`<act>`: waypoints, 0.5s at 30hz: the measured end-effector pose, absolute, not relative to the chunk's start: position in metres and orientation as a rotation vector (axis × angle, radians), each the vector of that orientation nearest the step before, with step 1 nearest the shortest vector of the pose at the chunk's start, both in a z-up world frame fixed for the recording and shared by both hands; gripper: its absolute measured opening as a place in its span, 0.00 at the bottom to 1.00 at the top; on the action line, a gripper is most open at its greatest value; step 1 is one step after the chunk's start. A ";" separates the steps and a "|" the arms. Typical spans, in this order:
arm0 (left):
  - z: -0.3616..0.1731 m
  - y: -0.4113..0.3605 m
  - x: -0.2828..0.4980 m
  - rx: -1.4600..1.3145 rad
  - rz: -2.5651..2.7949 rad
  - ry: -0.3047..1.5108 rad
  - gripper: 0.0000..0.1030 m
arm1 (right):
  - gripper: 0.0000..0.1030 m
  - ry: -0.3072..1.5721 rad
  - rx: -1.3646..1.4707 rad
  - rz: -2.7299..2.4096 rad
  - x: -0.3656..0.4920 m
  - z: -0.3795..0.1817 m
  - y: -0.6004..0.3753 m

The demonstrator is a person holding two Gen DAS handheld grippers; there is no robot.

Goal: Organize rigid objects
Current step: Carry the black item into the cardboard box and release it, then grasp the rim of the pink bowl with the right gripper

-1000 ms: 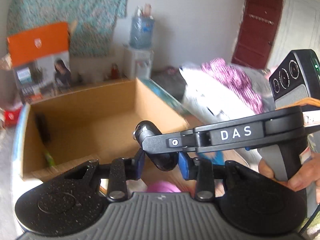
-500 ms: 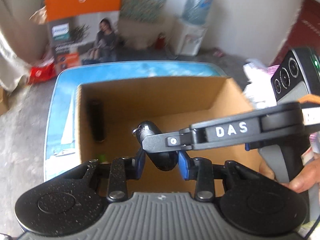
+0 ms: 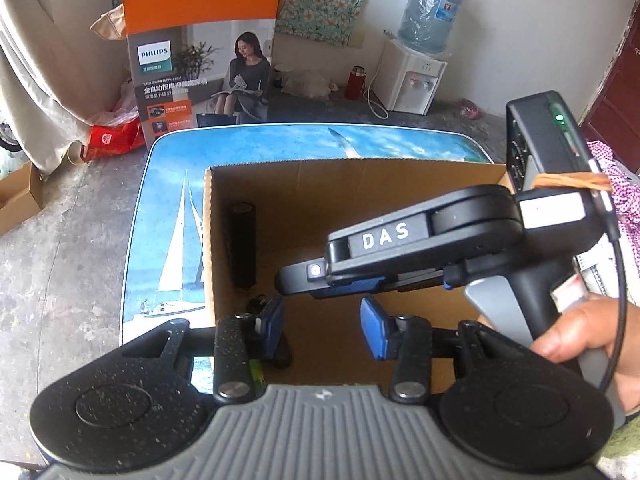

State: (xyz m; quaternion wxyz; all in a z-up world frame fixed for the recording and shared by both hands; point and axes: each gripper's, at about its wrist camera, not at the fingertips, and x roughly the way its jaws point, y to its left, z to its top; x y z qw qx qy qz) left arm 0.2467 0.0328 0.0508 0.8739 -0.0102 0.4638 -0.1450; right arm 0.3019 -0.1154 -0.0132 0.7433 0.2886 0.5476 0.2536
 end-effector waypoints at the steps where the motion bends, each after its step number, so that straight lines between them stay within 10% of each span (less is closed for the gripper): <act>1: 0.053 0.032 0.244 -0.020 -0.307 0.961 0.43 | 0.30 1.194 0.642 0.559 0.299 -0.011 -0.117; 15: 0.116 0.024 0.135 -0.034 -0.443 0.747 0.72 | 0.33 0.854 0.683 0.655 0.169 0.086 -0.217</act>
